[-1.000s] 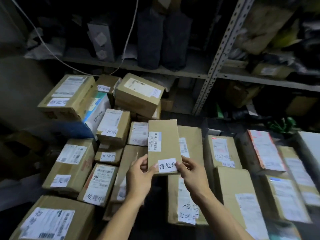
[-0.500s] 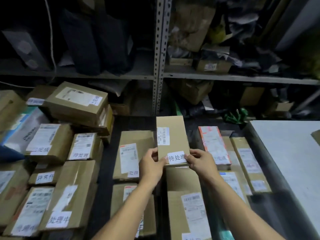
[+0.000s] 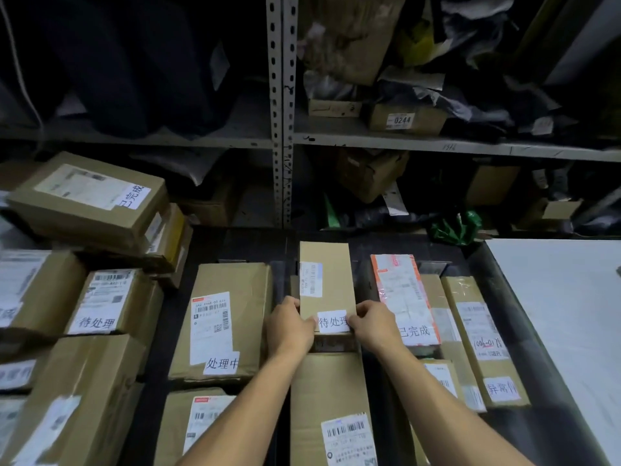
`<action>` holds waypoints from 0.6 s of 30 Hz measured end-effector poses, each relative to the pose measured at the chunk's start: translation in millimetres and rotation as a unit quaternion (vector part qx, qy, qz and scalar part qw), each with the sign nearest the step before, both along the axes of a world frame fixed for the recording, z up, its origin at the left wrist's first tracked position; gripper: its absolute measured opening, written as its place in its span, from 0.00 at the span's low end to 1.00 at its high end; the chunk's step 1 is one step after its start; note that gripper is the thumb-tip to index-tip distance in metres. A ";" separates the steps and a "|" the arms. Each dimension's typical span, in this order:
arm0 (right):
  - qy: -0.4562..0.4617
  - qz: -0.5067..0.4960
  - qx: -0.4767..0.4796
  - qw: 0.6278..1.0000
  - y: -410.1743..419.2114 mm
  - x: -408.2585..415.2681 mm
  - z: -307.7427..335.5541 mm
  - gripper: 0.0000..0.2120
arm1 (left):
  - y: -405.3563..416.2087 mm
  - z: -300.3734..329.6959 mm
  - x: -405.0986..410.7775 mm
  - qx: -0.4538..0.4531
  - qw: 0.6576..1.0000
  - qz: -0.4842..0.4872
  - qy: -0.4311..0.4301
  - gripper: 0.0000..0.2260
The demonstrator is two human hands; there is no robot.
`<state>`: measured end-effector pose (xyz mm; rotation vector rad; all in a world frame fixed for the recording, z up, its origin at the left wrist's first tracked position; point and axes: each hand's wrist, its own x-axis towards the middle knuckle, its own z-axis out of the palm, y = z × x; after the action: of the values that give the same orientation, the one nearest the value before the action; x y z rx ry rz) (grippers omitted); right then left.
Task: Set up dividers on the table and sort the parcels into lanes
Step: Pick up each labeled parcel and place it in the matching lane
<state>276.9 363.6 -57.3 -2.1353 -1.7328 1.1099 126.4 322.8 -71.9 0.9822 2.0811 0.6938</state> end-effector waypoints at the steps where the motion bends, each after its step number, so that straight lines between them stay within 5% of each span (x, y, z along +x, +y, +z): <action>1: -0.007 0.001 -0.006 1.000 -0.2 0.2 -2.4 0.07 | 0.5 -1.8 0.6 -0.009 1.000 -0.004 0.006 0.11; 9: -0.040 0.014 -0.046 0.998 -7.0 -1.9 -15.0 0.03 | -3.6 -9.8 0.1 -0.070 0.992 -0.067 0.086 0.15; 18: -0.073 0.051 -0.074 0.993 -11.7 -5.2 -9.1 0.11 | -9.0 -11.5 -3.4 -0.087 0.984 -0.112 0.106 0.18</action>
<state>271.7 351.9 -66.4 -2.2906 -1.8986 1.1690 123.0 313.8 -83.4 1.2080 2.1256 0.2966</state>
